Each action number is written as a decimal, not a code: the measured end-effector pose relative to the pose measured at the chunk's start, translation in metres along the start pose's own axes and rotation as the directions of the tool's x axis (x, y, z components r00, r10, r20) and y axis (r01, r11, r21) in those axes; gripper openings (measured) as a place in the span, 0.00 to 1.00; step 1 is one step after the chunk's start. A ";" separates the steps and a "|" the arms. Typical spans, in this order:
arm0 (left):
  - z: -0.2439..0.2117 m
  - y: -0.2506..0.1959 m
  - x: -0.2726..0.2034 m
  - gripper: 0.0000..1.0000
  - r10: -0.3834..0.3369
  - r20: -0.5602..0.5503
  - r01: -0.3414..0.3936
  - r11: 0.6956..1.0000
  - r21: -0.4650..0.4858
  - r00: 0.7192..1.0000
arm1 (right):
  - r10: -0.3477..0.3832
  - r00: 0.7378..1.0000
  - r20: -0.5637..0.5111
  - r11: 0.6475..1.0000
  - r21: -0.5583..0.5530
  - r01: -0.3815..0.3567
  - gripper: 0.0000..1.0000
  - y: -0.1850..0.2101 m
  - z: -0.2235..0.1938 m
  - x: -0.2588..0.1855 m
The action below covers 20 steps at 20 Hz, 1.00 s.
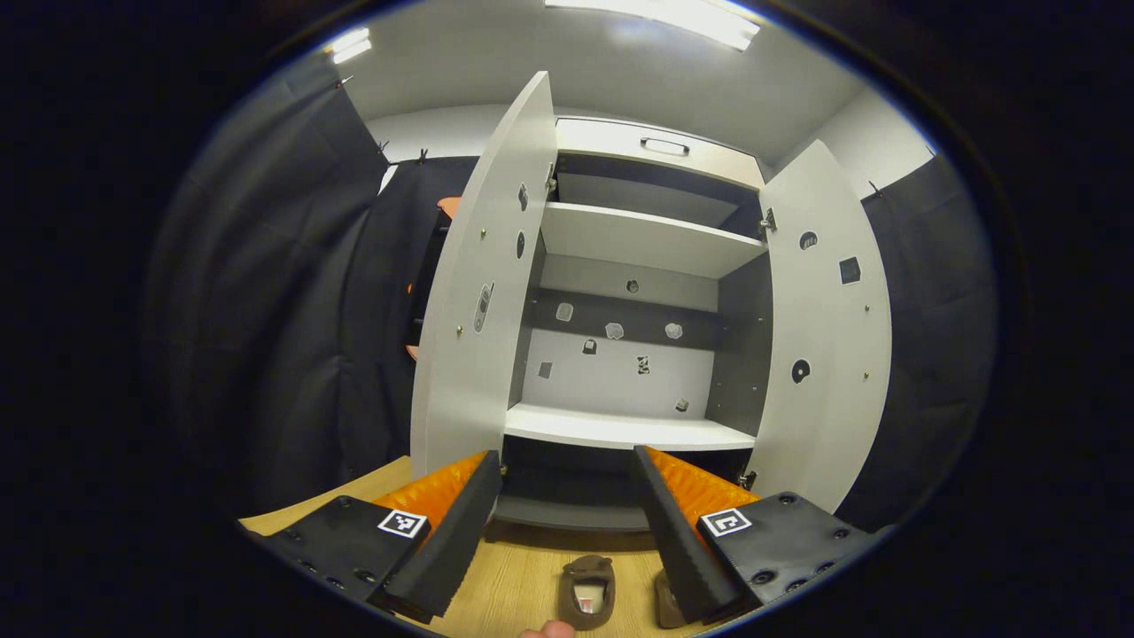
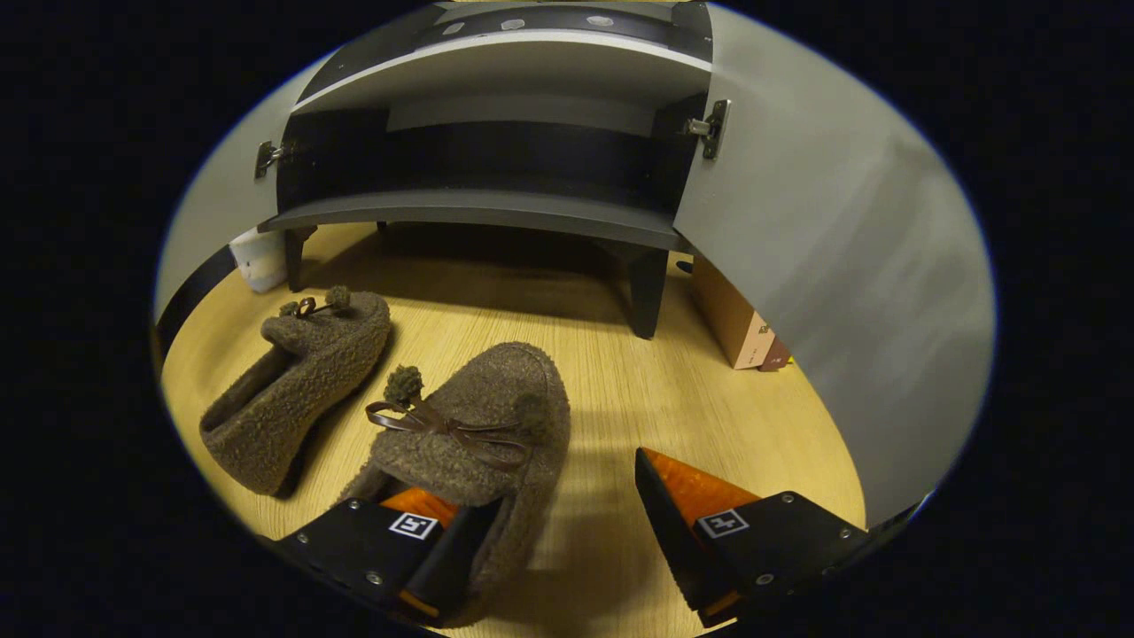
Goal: Grab one shoe with the right hand and put it into the shoe cabinet, grab the other shoe with the left hand and put it into the shoe cabinet; then close the right door with the right hand and the left door with the left hand.
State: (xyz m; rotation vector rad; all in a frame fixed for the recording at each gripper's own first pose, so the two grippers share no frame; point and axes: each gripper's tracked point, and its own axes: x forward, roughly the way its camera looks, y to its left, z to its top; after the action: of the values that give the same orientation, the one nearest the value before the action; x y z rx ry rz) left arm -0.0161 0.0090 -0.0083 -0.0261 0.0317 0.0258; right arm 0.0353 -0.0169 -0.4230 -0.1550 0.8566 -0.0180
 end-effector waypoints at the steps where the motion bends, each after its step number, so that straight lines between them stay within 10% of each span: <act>1: -0.001 0.000 0.001 0.96 0.002 -0.004 -0.002 1.000 -0.002 1.000 | 0.021 0.999 0.041 1.000 -0.008 -0.020 0.89 0.004 0.005 0.006; 12: 0.002 -0.011 0.000 0.96 -0.017 0.014 0.018 1.000 -0.020 1.000 | 0.067 0.993 0.099 0.995 -0.086 -0.058 0.10 0.015 0.008 0.004; 20: -0.008 -0.008 -0.002 0.96 -0.021 -0.011 0.021 0.999 -0.029 1.000 | 0.101 0.954 0.282 0.994 -0.057 -0.089 0.06 0.023 0.075 -0.084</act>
State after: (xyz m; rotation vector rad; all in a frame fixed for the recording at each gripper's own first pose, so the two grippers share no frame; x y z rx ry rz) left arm -0.0181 0.0008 -0.0157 -0.0550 0.0422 0.0050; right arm 0.0359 0.0224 -0.3148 -0.1530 0.5762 0.1113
